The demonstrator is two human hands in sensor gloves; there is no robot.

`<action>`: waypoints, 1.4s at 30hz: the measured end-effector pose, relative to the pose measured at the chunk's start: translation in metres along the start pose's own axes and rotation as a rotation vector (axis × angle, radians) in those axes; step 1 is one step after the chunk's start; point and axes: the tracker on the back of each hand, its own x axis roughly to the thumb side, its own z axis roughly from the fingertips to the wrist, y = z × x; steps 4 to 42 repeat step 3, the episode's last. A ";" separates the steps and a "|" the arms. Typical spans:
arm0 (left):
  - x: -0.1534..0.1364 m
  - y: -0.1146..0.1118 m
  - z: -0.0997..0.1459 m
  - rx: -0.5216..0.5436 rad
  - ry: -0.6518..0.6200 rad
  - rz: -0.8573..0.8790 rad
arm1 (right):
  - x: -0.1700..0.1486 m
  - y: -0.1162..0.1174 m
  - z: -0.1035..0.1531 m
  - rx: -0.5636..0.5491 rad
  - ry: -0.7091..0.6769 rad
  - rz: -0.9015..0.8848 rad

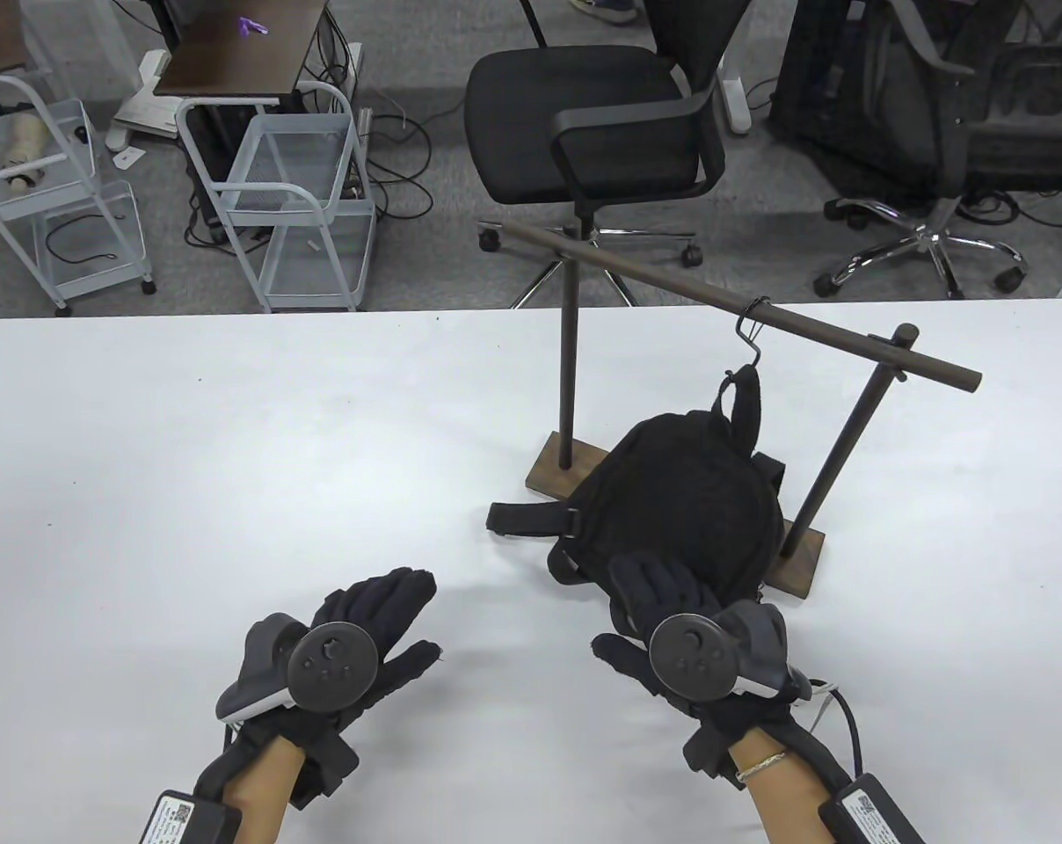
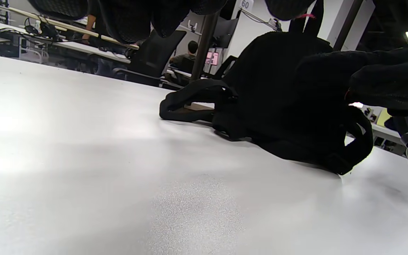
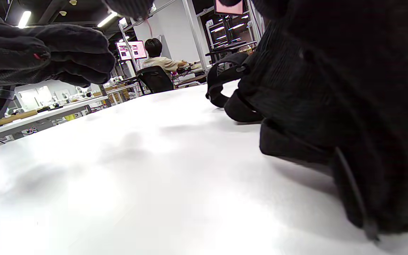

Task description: Hang the backpack on the s-hook

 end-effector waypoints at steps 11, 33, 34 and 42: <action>0.000 0.001 0.002 0.009 0.004 0.008 | -0.001 0.001 0.000 0.007 0.010 0.007; 0.000 0.001 0.002 0.009 0.004 0.008 | -0.001 0.001 0.000 0.007 0.010 0.007; 0.000 0.001 0.002 0.009 0.004 0.008 | -0.001 0.001 0.000 0.007 0.010 0.007; 0.000 0.001 0.002 0.009 0.004 0.008 | -0.001 0.001 0.000 0.007 0.010 0.007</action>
